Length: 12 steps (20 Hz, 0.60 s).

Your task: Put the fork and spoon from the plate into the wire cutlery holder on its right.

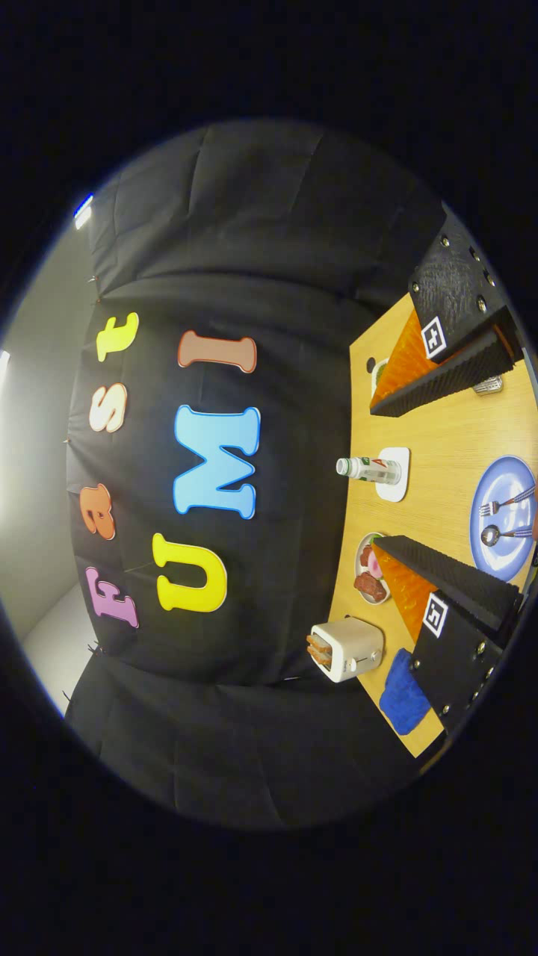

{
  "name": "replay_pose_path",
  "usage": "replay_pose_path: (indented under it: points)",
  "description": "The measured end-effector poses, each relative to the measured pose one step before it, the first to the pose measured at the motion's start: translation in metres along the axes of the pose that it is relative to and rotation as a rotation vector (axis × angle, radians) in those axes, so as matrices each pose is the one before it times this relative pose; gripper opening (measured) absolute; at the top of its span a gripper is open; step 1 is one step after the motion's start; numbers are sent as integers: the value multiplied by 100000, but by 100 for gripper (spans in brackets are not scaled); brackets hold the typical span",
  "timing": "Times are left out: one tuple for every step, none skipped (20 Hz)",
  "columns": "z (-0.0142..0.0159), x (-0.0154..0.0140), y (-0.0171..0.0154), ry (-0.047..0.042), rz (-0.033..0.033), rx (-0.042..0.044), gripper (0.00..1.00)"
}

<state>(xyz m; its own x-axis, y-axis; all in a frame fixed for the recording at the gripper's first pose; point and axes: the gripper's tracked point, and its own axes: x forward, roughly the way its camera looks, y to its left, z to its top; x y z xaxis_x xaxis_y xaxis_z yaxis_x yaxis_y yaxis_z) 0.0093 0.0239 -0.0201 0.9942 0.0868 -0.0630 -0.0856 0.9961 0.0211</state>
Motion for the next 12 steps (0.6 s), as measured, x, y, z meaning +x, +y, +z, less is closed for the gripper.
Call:
replay_pose_path:
  points:
    - [-972,267,-56,2865,431,-76,98]
    - [-895,260,98,3212,500,-569,98]
    - [-1360,384,225,4045,900,-592,98]
    - [-1598,585,277,5997,1201,-636,98]
    - [-2484,720,552,7976,2689,-1278,98]
    - [-2226,717,395,8705,2134,-1183,98]
    - [-2007,989,220,7646,872,-435,98]
    - [-1428,440,-34,5674,375,280,99]
    - [-1020,376,-154,3337,-585,972,99]
    - [-786,239,-48,3028,278,470,98]
    - [-1253,588,-39,3624,-514,-520,98]
    - [-884,422,-187,2917,-835,-919,98]
